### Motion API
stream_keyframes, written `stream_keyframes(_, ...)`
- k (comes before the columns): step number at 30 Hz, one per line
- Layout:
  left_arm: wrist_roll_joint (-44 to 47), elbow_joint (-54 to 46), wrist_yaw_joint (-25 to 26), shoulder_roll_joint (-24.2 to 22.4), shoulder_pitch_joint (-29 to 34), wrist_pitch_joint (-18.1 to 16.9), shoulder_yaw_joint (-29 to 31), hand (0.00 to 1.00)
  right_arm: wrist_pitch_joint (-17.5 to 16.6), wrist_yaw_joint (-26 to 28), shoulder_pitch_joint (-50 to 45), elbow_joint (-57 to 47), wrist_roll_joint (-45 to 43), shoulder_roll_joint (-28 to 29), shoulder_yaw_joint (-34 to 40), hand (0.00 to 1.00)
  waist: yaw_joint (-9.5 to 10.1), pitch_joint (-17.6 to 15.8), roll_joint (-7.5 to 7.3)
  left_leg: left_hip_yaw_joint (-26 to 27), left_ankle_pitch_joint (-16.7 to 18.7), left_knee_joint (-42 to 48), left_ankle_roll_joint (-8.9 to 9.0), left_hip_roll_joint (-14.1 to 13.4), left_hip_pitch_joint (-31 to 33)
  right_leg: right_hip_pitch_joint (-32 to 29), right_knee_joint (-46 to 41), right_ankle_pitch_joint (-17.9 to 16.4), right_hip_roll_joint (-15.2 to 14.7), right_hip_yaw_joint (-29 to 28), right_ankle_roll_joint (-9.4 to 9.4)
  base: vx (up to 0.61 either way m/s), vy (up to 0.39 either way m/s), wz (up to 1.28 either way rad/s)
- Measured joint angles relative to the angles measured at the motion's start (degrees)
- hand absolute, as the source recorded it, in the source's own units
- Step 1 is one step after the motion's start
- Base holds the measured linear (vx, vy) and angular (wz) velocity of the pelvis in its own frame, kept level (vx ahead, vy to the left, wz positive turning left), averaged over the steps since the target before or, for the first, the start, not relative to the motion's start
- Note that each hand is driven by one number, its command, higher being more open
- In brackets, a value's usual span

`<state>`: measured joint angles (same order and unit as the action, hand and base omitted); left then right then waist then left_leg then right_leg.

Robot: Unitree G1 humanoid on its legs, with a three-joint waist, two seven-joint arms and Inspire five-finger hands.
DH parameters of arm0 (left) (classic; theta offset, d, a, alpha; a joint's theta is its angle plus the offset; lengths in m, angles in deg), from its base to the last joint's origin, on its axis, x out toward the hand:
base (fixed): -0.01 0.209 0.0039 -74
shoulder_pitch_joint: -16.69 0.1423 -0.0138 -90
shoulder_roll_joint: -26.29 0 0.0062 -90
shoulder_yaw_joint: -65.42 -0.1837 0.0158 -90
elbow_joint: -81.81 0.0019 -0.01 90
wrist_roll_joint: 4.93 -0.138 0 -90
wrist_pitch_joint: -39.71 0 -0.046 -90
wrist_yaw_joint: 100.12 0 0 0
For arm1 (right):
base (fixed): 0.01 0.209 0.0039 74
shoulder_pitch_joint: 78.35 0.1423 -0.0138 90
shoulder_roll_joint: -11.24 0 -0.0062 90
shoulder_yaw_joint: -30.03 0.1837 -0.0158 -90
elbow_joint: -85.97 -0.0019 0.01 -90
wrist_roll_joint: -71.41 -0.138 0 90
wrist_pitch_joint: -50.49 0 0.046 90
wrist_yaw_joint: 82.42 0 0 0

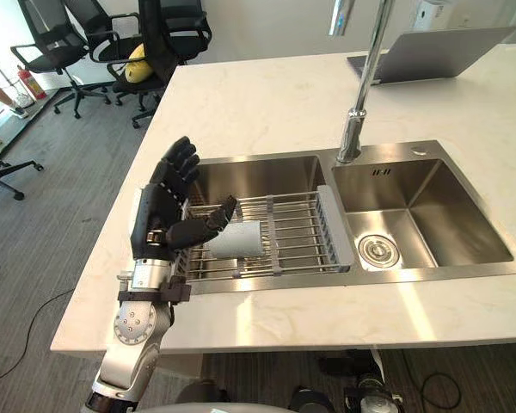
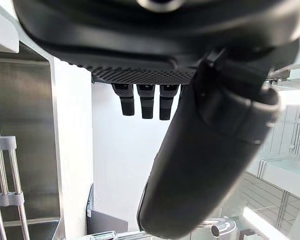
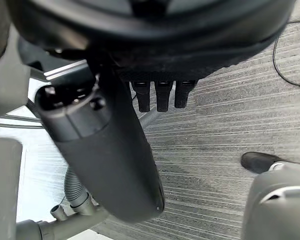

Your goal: Walk over to the sink, pick up the cup, carry it to the dishwasher, place the cup inside the dishwasher, then close the dishwasher door

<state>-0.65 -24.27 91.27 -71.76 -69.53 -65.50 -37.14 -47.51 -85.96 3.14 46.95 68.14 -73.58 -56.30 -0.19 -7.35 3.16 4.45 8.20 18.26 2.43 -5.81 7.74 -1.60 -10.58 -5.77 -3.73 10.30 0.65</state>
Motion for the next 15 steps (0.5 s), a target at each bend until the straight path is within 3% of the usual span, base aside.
stream_keyframes(1,-0.1,0.0,0.0,0.8,0.0,0.1,0.0,0.9,0.0,0.2,-0.1,0.0,0.0,0.7,0.0,0.9,0.1,-0.1,-1.06,0.7,-0.4,-1.2,-0.65,1.1,-0.4,-0.1,0.7,0.4,-1.1,-0.6,0.86,0.04,0.111,-0.1)
stream_keyframes(6,-4.5,0.0,-0.4,2.6,-0.1,0.5,-0.2,0.9,0.1,1.1,-1.0,0.0,0.0,1.2,0.0,0.9,0.29,0.1,-1.28,2.8,-1.2,-5.1,-2.11,3.5,-2.6,0.6,3.2,1.4,-3.1,-2.3,2.62,0.05,0.112,-0.12)
stream_keyframes(15,-12.6,1.4,-4.3,7.4,-0.1,1.9,-0.8,0.9,0.1,2.2,-0.9,0.0,0.1,1.0,-0.7,0.9,-0.64,1.6,-1.41,3.2,-2.4,-10.0,-2.27,4.5,-4.9,2.1,6.9,2.0,-3.1,-2.3,2.73,0.07,-0.004,-0.03)
